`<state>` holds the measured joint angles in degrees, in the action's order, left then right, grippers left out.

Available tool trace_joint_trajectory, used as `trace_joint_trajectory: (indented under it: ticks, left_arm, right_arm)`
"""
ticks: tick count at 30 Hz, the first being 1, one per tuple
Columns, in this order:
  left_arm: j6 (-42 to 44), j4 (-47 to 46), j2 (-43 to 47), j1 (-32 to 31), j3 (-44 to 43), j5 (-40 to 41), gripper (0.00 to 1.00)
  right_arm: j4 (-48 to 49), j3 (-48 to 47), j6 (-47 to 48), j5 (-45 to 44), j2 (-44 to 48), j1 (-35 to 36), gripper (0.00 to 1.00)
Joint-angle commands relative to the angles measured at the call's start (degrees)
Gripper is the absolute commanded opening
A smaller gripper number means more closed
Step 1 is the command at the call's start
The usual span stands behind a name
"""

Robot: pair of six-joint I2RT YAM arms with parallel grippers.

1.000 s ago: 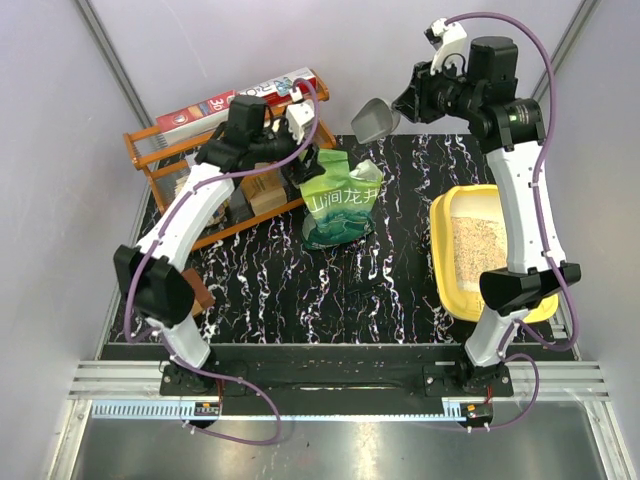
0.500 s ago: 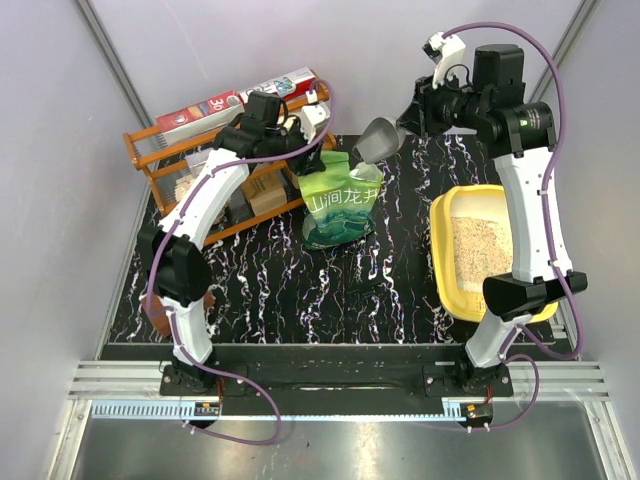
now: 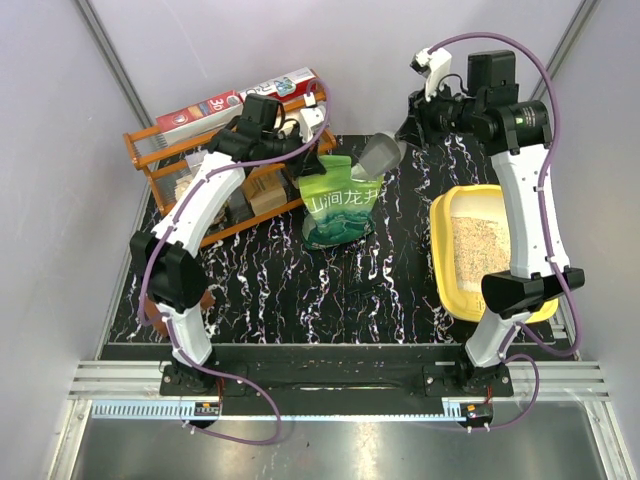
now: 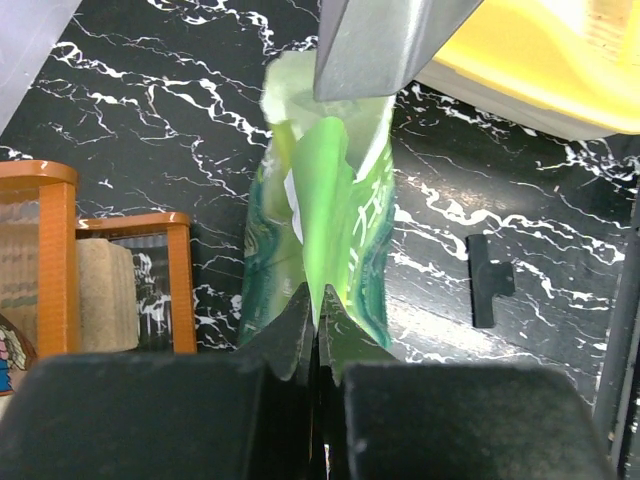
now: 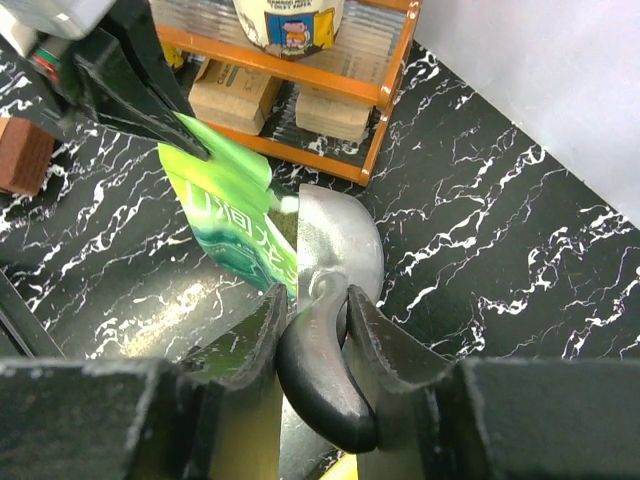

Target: Fill the litter box with clean litter

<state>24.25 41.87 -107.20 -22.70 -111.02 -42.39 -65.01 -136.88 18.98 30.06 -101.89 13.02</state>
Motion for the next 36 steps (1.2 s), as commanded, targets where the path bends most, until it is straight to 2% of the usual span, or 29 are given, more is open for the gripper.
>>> trace_joint_trajectory:
  ticks: [1, 6, 10, 12, 16, 17, 21, 23, 25, 29, 34, 36]
  left_arm:
    - [-3.5, -5.13, 6.03, -0.42, 1.6, -3.57, 0.0]
    - [-5.52, -6.97, 7.35, -0.59, 2.21, -3.75, 0.0]
    - [-5.79, -7.41, 7.44, -0.86, 2.3, -3.4, 0.0]
    - [-6.06, -7.76, 7.53, -0.94, 2.48, -3.14, 0.0]
    - [-6.67, -9.43, 8.76, -1.21, 3.44, -1.91, 0.0]
    - [-6.76, -9.96, 9.11, -1.21, 4.14, -1.73, 0.0]
    - [-11.13, -14.08, 11.65, -2.08, 7.74, 0.46, 0.0]
    - [-13.34, -17.42, 12.71, -2.52, 10.46, 1.08, 0.0]
    - [-14.49, -18.48, 13.77, -3.4, 11.61, 1.43, 0.0]
    - [-14.41, -18.4, 15.0, -4.63, 13.37, 1.87, 0.0]
    - [-16.07, -21.46, 17.02, -4.99, 15.22, 3.46, 0.0]
    - [-17.56, -22.52, 17.46, -5.08, 16.1, 3.37, 0.0]
  right_arm:
    - [2.87, 2.66, 4.39, 2.19, 0.9, -0.18, 0.0]
    - [8.4, 11.7, 6.86, 3.15, 4.93, -0.18, 0.0]
    - [12.8, 15.32, 8.69, 5.17, 6.87, -0.18, 0.0]
    - [12.2, 15.94, 10.63, 6.14, 7.14, -0.27, 0.0]
    - [4.23, 12.18, 15.03, 5.97, 4.69, -0.18, 0.0]
    - [2.71, 10.68, 14.07, 4.4, 3.81, -0.01, 0.0]
    - [-3.17, 4.18, -1.35, -2.63, -1.54, 1.48, 0.0]
    - [-5.9, 2.76, -4.82, -2.73, -3.05, 2.71, 0.0]
    - [-4.7, 5.81, -8.6, -2.56, -2.01, 3.76, 0.0]
    - [1.81, 14.96, -8.61, -7.29, 4.22, 6.05, 0.0]
    - [13.41, 26.91, -10.8, -10.29, 9.77, 6.93, 0.0]
    - [15.26, 29.21, -13.51, -10.56, 10.57, 7.64, 0.08]
